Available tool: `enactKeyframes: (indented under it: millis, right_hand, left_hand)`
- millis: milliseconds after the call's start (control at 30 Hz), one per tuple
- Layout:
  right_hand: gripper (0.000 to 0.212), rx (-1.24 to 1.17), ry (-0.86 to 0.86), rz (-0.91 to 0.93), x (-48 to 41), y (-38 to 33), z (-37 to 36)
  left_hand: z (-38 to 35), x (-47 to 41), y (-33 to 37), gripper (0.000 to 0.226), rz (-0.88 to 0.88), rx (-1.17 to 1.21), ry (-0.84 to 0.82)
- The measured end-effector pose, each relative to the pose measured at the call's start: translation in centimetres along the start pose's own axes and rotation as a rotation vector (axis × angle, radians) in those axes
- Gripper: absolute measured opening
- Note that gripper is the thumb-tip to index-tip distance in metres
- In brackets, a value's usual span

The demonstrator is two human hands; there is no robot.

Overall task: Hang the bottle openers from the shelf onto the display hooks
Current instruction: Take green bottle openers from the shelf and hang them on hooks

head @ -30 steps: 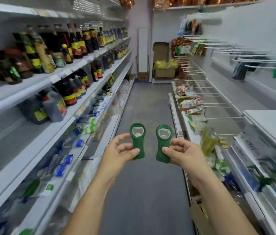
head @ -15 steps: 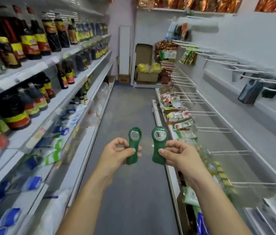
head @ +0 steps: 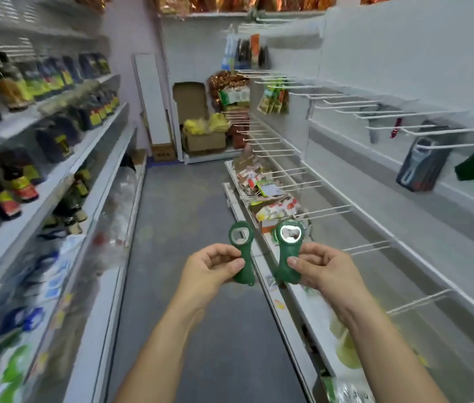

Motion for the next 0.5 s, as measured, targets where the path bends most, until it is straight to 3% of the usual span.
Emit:
enactKeyframes:
  millis: [167,500]
  right_hand:
    - [0.032,-0.005,0.097,0.003,-5.9,-1.4,1.8]
    - [0.02,-0.039,0.521,0.052,-10.3,-1.6,6.0]
  left_hand:
    - [-4.0,-7.7,1.5,0.039,0.017,-0.01,-0.086]
    - [-14.8,-19.5,-0.6,0.028,0.068,-0.092,-0.52]
Point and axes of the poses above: each hand's wrist, its own x-axis away from the middle knuckle, its own z-axis out of the back of the hand, y = z × x, the point moved 2 cm from there along -x, towards the middle knuckle, and after that the axes turned 6 degrees about y, right-handed, at the moved point
